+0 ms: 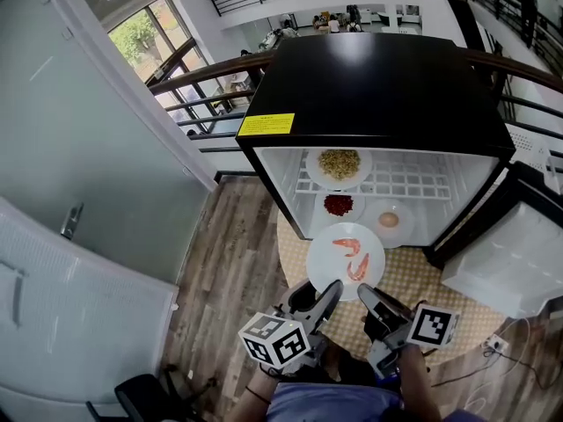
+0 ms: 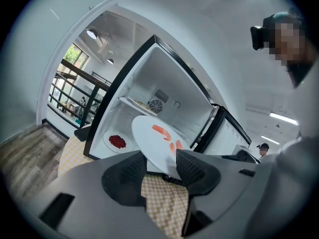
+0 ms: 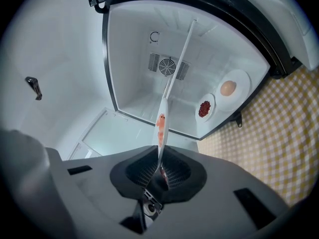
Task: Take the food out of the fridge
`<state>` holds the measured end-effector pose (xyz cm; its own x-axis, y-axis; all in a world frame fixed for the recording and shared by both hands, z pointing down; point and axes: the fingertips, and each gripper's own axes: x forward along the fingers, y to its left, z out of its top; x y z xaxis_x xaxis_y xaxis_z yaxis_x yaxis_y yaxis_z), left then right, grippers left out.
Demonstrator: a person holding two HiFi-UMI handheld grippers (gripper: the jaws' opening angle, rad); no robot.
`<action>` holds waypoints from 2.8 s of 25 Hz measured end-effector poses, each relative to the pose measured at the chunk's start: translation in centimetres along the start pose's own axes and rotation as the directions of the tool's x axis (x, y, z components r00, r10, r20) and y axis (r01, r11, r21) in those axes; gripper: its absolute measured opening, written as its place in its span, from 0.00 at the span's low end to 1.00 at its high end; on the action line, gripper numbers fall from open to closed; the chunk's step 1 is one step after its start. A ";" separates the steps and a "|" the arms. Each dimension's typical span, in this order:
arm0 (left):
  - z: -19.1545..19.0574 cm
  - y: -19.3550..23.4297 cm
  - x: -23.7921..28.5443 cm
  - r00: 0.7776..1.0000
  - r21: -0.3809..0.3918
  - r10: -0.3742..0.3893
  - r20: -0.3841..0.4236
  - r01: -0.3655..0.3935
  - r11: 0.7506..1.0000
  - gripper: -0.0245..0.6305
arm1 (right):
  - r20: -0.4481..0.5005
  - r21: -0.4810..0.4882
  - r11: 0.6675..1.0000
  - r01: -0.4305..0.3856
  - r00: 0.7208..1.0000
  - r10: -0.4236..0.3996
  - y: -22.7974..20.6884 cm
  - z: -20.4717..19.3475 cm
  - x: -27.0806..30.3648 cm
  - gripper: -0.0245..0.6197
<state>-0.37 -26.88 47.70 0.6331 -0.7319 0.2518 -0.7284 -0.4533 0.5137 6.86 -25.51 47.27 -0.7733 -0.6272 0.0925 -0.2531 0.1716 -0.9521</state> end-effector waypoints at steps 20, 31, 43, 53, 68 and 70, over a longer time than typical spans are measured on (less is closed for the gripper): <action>-2.8 3.5 -15.2 1.000 -0.019 0.002 0.027 -0.001 1.000 0.33 | -0.028 0.004 1.000 -0.003 1.000 0.003 4.7 -14.9 2.2 0.10; -5.7 1.4 -20.9 0.994 0.004 -0.103 -0.032 0.104 0.995 0.33 | 0.074 -0.008 1.000 0.018 0.997 -0.018 6.8 -21.5 -0.9 0.10; -7.2 -0.1 -22.9 0.980 -0.001 -0.188 -0.071 0.188 0.982 0.33 | 0.145 -0.021 0.997 0.071 0.987 -0.068 7.2 -24.3 -3.3 0.11; -7.4 -0.6 -23.1 0.971 0.009 -0.227 -0.078 0.229 0.973 0.33 | 0.180 -0.047 0.994 0.096 0.980 -0.086 7.3 -24.6 -3.9 0.11; -7.2 -0.3 -22.5 0.963 0.024 -0.254 -0.091 0.257 0.966 0.33 | 0.216 -0.046 0.994 0.097 0.973 -0.085 7.2 -24.3 -3.5 0.11; -7.0 0.0 -22.5 0.963 0.026 -0.255 -0.093 0.258 0.966 0.33 | 0.216 -0.041 0.995 0.095 0.973 -0.084 7.2 -24.3 -3.1 0.11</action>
